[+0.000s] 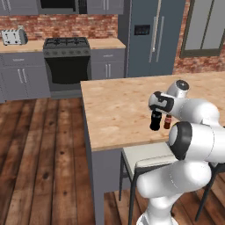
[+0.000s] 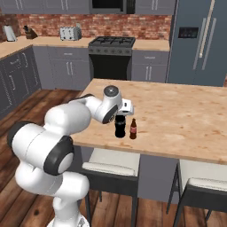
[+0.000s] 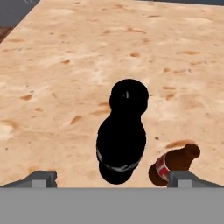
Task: Place the large bottle from the dining counter next to the other large bottle outside the sink, and place the small bottle from the dining counter next to the other small bottle inside the sink.
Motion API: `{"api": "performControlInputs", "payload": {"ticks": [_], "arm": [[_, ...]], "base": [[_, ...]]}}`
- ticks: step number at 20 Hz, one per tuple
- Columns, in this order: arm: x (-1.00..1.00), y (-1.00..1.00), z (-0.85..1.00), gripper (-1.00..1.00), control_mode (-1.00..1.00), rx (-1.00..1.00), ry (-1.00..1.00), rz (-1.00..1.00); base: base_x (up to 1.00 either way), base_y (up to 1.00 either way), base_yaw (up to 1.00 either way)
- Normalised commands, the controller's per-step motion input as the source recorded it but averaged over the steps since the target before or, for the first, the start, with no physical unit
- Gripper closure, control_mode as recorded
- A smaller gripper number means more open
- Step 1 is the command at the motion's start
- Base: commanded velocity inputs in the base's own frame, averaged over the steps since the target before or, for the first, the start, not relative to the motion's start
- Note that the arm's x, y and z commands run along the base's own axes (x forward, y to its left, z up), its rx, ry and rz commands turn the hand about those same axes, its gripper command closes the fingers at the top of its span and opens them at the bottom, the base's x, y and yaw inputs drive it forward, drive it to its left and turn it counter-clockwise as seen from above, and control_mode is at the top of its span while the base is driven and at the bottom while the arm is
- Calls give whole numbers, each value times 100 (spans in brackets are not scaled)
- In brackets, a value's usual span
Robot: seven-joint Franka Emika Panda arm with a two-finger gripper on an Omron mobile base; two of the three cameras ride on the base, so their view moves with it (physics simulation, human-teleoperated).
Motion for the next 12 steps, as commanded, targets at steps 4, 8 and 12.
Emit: {"api": "performControlInputs", "payload": {"ticks": [4,8,12], "arm": [[17,0,-12,-100,-100,0,0,0],[16,0,-12,-100,-100,0,0,0],[14,0,-11,-100,-100,0,0,0]], "base": [[0,0,0],[0,0,0],[0,0,0]]}}
